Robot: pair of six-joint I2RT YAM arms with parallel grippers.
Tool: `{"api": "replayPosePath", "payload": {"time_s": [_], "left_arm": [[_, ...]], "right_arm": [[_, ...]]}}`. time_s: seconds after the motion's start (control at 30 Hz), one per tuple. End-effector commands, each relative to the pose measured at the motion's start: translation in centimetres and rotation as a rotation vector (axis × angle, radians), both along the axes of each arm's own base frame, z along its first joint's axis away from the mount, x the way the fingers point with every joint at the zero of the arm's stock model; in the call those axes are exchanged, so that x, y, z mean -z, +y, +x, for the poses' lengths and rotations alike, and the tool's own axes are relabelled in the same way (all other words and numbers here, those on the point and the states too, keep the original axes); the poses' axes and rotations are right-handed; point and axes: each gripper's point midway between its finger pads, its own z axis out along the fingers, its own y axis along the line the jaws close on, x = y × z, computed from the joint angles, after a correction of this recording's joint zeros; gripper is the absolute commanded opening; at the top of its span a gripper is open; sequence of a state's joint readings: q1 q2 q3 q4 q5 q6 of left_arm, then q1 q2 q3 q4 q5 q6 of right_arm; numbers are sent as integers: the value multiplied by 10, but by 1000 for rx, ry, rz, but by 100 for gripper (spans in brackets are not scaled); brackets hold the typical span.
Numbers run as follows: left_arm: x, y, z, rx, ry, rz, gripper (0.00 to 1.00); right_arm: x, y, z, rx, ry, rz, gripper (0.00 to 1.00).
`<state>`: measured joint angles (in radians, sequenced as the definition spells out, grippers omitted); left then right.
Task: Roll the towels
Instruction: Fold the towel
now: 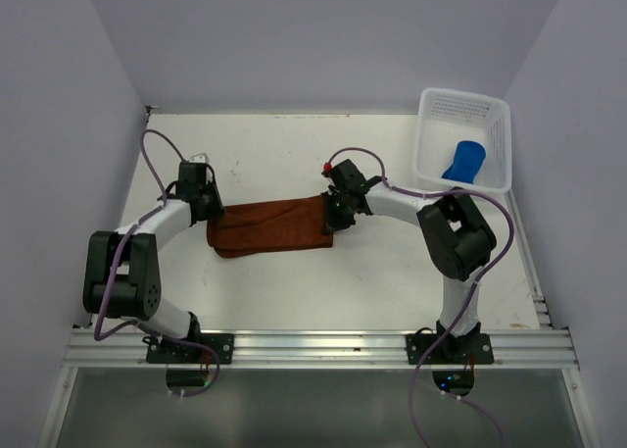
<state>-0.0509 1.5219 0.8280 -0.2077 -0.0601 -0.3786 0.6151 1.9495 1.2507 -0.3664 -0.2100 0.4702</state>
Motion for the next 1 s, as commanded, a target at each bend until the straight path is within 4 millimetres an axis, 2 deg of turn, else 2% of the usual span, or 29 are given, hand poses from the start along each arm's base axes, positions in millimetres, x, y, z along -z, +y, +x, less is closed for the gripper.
{"api": "replayPosePath", "payload": {"time_s": [0.0, 0.1, 0.13, 0.2, 0.23, 0.27, 0.53, 0.73, 0.77, 0.97], "left_arm": [[0, -6, 10, 23, -33, -46, 31], [4, -6, 9, 25, -22, -43, 27], [6, -6, 8, 25, -15, -41, 19], [17, -5, 3, 22, 36, -35, 11], [19, -4, 2, 21, 45, -30, 3], [22, -3, 0, 19, 60, -27, 0], [9, 9, 4, -21, 20, 23, 0], [-16, 21, 6, -88, -81, 59, 0], [-25, 22, 9, -96, -113, 60, 0], [-37, 28, 9, -145, -160, 68, 0]], "right_arm": [[43, -19, -18, -17, 67, -109, 0], [44, -20, -18, -17, 69, -111, 0], [45, -20, -18, -19, 70, -112, 0], [45, -20, -18, -19, 70, -112, 0], [46, -20, -17, -16, 70, -112, 0], [47, -20, -18, -18, 74, -114, 0], [48, -21, -18, -18, 76, -116, 0], [50, -22, -20, -19, 84, -115, 0], [51, -22, -21, -20, 85, -117, 0], [52, -23, -23, -19, 88, -121, 0]]}}
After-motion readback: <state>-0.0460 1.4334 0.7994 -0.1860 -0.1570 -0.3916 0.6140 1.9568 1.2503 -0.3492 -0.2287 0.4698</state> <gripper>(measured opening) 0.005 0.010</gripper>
